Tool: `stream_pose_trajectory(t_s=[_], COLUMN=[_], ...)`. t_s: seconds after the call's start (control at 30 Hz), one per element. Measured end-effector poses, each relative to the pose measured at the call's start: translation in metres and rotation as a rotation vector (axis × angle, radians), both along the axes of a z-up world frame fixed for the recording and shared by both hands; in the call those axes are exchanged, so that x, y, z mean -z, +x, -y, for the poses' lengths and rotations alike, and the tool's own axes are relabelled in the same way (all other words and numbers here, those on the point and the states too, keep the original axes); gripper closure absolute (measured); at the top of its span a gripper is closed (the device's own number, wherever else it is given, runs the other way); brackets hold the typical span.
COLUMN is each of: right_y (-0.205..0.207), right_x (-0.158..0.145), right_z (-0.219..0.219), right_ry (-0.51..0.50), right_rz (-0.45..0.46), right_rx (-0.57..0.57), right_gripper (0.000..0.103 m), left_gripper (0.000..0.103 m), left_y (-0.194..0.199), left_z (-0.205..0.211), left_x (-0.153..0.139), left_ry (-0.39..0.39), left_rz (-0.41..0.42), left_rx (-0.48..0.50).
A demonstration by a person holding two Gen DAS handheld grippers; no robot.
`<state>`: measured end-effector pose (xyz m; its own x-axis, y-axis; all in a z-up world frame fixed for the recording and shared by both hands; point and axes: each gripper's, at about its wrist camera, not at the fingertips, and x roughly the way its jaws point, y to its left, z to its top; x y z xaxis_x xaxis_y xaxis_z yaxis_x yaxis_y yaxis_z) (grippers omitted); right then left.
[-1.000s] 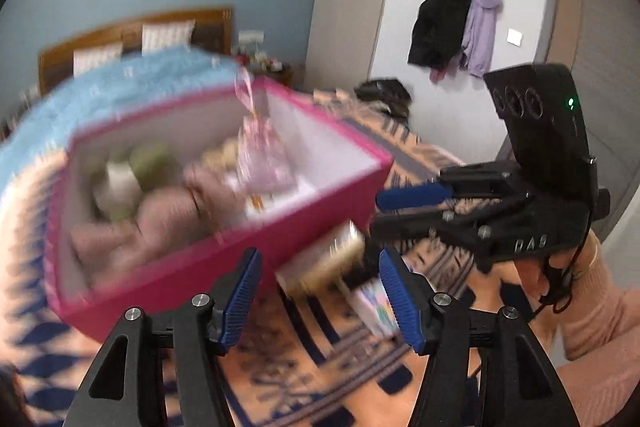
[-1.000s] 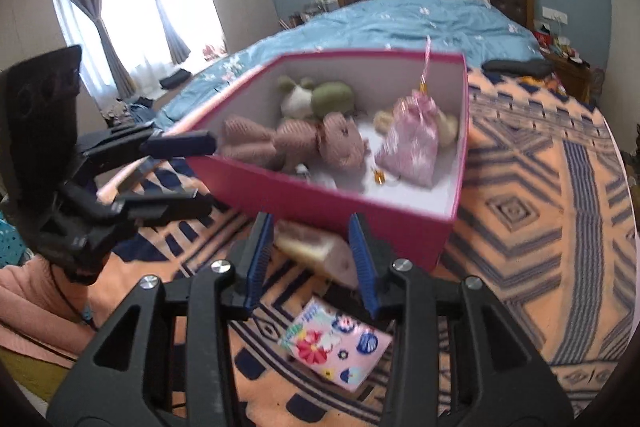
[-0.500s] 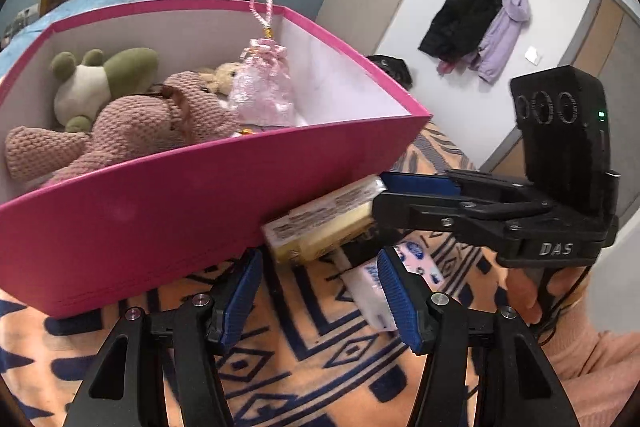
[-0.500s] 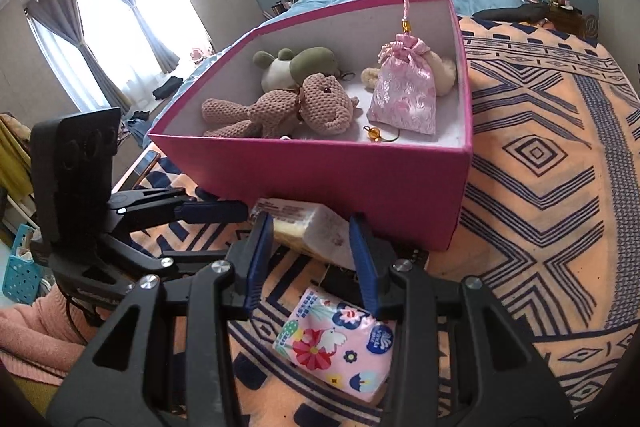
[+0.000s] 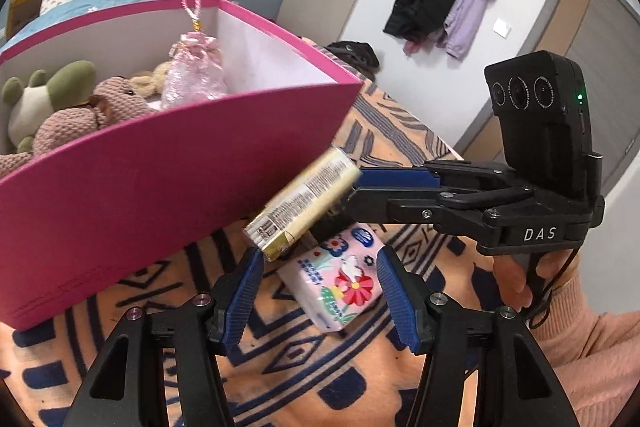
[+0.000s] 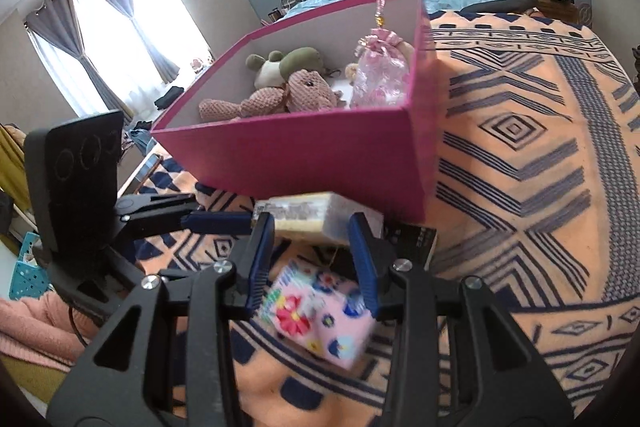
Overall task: Organize objects
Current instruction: 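Move the right tool down to the yellow tissue pack beside the box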
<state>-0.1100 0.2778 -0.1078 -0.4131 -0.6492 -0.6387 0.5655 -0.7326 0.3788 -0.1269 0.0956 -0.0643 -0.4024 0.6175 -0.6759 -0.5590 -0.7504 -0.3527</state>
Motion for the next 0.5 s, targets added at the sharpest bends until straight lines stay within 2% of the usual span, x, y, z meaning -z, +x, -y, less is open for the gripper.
stream_pose_trajectory(t_s=[0.1,0.23,0.5], right_y=[0.004,0.005,-0.009], right_x=[0.007,0.010,-0.006], right_z=[-0.010,-0.020,0.001], right_ry=[0.016,0.012,-0.020], right_rz=[0.017,0.038,-0.022], right_rx=[0.013,0.036,0.016], right_gripper=[0.061,0.061,0.061], left_gripper=[0.044,0.044,0.044], left_y=[0.002,-0.002,-0.017], left_z=[-0.006,0.001,0.016], left_x=[0.004,0.004,0.006], left_ry=[-0.022,-0.017,0.016], left_rz=[0.004,0.013,0.046], left_rx=[0.023,-0.006,-0.070])
